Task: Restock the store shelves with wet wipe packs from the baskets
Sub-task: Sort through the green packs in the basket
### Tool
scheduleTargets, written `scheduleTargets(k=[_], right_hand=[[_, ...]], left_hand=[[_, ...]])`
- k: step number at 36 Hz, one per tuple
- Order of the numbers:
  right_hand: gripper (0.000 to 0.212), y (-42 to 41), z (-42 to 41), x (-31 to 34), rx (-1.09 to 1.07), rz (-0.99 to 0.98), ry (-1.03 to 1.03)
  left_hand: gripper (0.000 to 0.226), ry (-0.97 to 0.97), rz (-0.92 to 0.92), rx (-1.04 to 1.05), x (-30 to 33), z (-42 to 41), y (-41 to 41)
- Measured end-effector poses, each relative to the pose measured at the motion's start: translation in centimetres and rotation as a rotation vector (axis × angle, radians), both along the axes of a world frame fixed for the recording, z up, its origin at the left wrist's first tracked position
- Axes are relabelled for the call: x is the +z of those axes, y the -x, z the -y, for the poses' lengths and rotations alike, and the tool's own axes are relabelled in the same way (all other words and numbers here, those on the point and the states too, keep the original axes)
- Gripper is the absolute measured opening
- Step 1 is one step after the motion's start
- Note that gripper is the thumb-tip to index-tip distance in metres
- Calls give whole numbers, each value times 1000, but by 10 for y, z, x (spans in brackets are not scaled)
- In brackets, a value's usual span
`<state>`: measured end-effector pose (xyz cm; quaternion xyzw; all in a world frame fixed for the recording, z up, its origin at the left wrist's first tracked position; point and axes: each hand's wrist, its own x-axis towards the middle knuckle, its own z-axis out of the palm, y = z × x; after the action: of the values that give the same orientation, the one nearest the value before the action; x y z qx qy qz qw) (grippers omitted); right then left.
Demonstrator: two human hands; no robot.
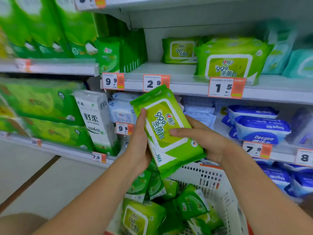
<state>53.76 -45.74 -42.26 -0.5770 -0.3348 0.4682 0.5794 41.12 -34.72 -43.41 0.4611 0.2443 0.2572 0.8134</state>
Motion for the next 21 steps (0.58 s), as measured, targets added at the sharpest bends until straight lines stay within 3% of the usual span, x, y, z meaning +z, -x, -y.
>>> scheduleTargets(k=[5,7,9,12,14,19,21], right_hand=[[52,-10,-31,60,-19,44,-57],[45,-21,-49,91,-14,86,-36],[36,-35,-70,122,-21,148,3],[18,-57,-109,159,-20,291,51],[14,-72,-137,176,-23,412,120],[25,-117,-193,202,-45,770,354],[48,-137,-212,203,-49,1012,463]], left_hand=[[61,-219,14,26,43,-44,-18],[53,-403,-50,148,55,-67,-28],[54,-745,-122,260,51,-93,-32],[72,-1486,-388,345,31,-143,-36],[71,-1754,-524,350,25,-170,-43],[76,-1865,-624,303,33,-199,-62],[80,-1846,-669,266,30,-208,-65]])
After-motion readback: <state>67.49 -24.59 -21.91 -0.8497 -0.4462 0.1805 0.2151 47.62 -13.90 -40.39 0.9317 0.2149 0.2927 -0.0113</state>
